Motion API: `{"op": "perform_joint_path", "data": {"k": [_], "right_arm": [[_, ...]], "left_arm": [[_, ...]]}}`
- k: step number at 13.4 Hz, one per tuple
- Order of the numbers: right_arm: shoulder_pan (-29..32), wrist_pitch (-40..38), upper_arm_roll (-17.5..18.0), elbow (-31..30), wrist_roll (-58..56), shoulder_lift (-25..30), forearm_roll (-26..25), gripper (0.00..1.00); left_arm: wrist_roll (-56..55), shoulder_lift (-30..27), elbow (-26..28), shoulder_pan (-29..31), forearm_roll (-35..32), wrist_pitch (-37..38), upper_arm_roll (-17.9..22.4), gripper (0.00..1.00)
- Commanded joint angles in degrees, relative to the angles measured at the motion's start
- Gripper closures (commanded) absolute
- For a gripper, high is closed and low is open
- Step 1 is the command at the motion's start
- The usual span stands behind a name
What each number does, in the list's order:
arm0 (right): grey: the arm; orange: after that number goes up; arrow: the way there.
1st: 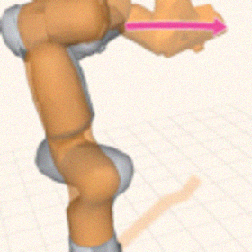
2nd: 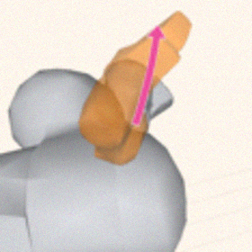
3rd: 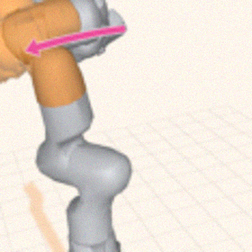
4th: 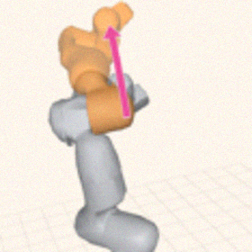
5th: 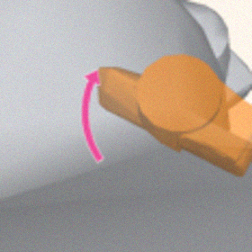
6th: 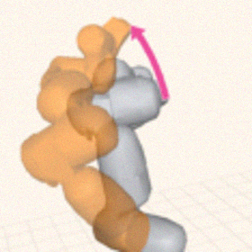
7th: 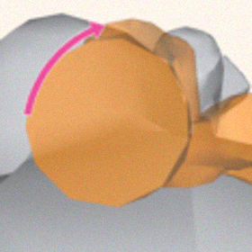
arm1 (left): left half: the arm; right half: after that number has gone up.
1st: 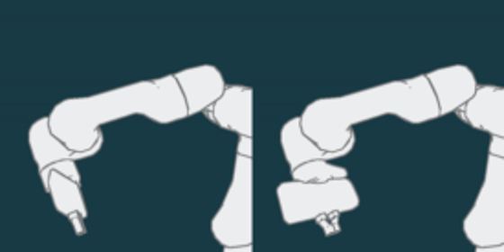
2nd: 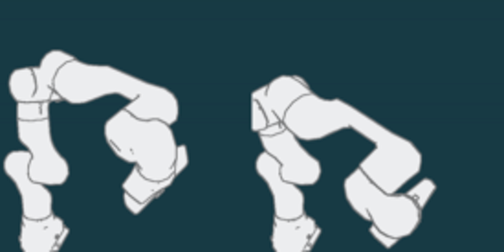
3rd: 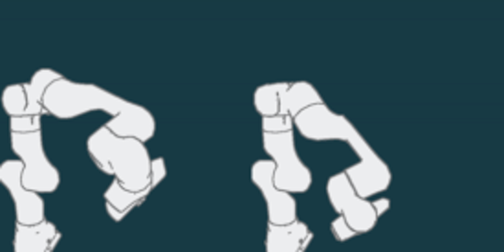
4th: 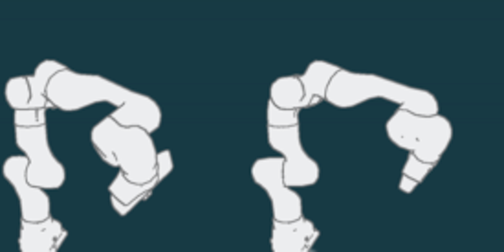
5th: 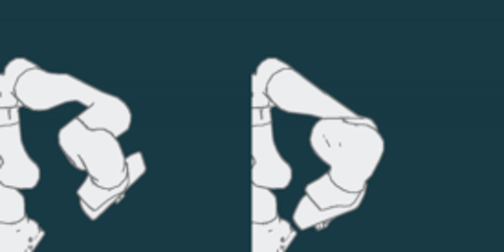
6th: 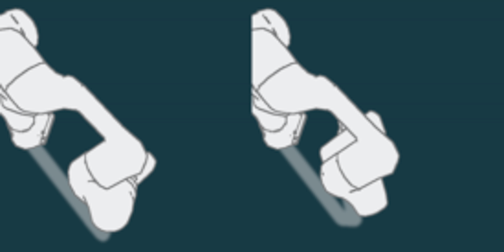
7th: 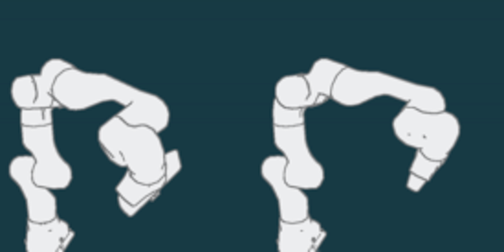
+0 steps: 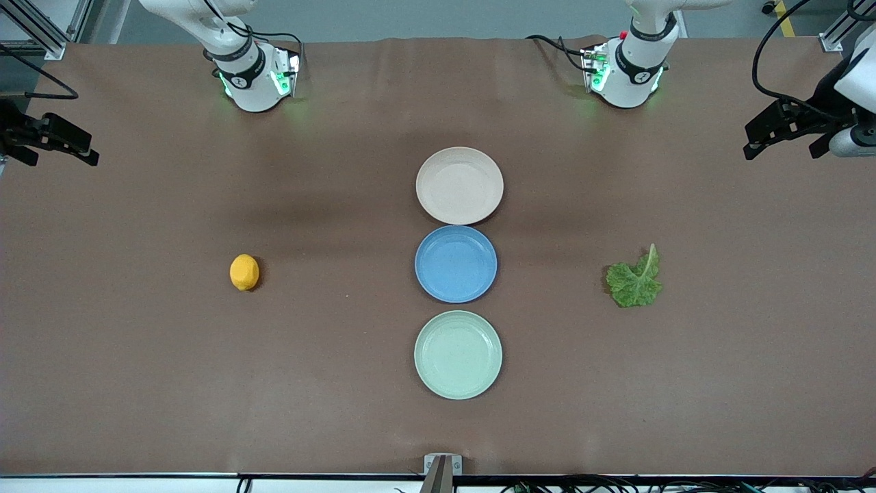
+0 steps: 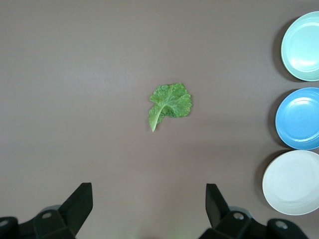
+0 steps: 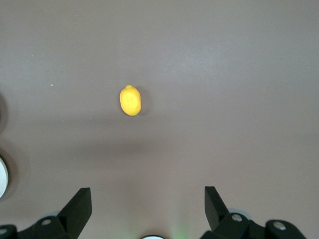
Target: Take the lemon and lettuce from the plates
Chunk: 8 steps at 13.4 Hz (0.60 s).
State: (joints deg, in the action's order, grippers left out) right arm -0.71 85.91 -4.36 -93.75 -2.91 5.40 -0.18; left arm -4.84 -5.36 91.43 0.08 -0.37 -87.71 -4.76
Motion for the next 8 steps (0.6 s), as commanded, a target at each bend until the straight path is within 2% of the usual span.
{"op": "perform_joint_path", "data": {"k": [1,8], "right_arm": [[0.3,2.2,0.1,-4.8,0.1,3.9,-0.1,0.00],[0.4,1.9,0.1,-4.9,0.3,3.9,1.3,0.00]], "left_arm": [[0.1,1.0,-0.5,0.1,-1.5,-0.6,-0.1,0.00],[0.3,0.5,-0.5,0.1,-0.9,-0.4,-0.1,0.00]]}}
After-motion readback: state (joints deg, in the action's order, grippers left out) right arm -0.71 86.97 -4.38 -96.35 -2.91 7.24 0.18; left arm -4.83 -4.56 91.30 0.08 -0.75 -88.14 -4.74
